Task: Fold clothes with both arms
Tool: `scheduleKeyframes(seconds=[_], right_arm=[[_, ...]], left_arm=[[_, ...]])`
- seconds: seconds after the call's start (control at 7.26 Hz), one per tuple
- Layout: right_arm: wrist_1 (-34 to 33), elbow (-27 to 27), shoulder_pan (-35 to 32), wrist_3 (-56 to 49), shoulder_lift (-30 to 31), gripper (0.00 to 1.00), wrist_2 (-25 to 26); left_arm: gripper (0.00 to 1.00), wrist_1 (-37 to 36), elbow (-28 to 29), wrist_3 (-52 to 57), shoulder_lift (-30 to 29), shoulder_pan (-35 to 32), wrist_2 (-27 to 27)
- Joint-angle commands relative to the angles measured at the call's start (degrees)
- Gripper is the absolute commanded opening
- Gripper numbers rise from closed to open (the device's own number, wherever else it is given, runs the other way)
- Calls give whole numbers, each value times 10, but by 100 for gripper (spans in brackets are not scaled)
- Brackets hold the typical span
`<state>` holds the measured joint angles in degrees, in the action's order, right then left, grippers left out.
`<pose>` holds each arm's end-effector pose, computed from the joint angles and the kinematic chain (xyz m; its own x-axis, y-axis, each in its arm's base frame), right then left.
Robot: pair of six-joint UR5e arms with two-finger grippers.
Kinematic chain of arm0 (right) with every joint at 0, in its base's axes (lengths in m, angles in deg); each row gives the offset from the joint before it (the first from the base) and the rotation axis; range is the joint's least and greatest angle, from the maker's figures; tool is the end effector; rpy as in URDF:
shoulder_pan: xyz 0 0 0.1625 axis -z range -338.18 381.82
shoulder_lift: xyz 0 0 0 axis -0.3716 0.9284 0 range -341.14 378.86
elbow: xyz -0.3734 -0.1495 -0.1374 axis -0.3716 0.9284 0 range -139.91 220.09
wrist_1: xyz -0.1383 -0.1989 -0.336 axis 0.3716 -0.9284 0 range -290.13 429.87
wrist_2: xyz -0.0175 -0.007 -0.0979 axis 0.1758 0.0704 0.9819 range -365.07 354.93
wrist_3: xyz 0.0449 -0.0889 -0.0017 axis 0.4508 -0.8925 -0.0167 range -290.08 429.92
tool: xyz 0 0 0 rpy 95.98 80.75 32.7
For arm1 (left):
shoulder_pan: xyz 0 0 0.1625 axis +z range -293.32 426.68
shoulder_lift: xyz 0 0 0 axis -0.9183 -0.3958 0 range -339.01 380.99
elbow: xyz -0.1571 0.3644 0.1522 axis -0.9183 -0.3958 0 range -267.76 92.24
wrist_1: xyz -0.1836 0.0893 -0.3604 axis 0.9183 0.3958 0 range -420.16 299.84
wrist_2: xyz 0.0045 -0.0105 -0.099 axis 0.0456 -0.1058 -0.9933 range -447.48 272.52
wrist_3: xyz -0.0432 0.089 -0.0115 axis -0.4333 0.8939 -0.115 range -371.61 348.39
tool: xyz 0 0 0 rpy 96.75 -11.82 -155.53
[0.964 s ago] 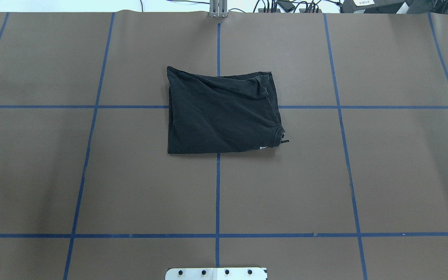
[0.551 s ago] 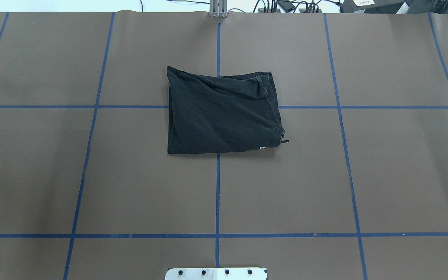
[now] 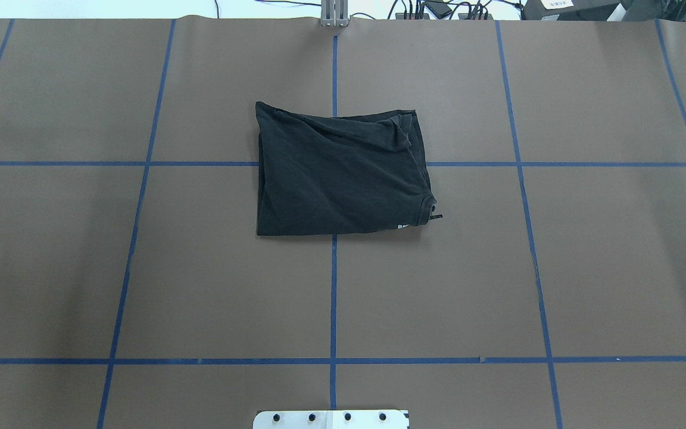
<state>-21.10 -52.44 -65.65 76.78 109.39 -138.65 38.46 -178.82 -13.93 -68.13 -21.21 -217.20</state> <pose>0.0429 -0.4914 0.6442 0.7234 0.0751 0.6864 -0.0424 0.9970 -0.0643 -0.0513 -0.4981 0.6466 0.7659 0.0858 -0.6373 -0.0053 0.9919 0.1271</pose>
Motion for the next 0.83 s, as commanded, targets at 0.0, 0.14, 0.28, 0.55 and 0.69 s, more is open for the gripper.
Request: scheduleKeyframes(seconds=[0.0,0.14,0.28,0.55,0.69], right_arm=[[0,0,0,0,0,100,1],[0,-1,-1,0,0,100,-1],[0,-1,0,0,0,100,-1],[0,0,-1,0,0,100,-1],[0,0,0,0,0,100,0]], left_arm=[[100,0,1,1,0,0,1],[100,1,4,2,0,0,1],[100,1,5,3,0,0,1],[100,1,6,3,0,0,1],[100,1,8,4,0,0,1]])
